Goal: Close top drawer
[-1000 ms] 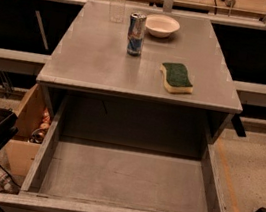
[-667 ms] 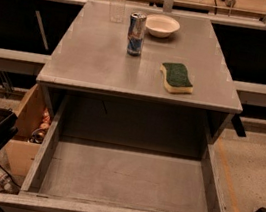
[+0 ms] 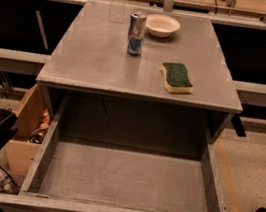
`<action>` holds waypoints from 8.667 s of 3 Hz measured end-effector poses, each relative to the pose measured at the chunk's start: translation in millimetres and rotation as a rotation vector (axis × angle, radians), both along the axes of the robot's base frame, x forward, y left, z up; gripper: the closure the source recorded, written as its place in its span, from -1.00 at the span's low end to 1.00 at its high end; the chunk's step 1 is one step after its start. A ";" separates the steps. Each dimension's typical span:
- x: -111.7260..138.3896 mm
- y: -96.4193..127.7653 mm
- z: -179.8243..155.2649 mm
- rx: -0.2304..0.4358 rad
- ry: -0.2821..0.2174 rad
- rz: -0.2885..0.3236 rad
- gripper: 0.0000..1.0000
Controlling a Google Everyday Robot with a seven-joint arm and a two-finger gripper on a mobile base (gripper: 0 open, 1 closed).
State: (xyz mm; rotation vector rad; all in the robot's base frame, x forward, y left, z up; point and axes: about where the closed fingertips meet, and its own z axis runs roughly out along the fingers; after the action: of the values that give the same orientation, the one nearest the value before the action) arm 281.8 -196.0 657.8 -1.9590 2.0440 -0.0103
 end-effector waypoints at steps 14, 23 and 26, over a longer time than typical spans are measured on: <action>183.6 0.3 -27.9 0.052 -0.204 0.188 1.00; 292.8 -38.9 -50.6 0.182 -0.215 0.169 1.00; 264.8 -123.0 49.3 0.224 -0.233 0.010 1.00</action>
Offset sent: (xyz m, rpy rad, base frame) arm 0.0452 0.0240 -0.0157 -0.0126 -0.0614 0.0661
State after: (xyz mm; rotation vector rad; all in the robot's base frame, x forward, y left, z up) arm 546.6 -319.1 707.1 -1.7435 1.8028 -0.0065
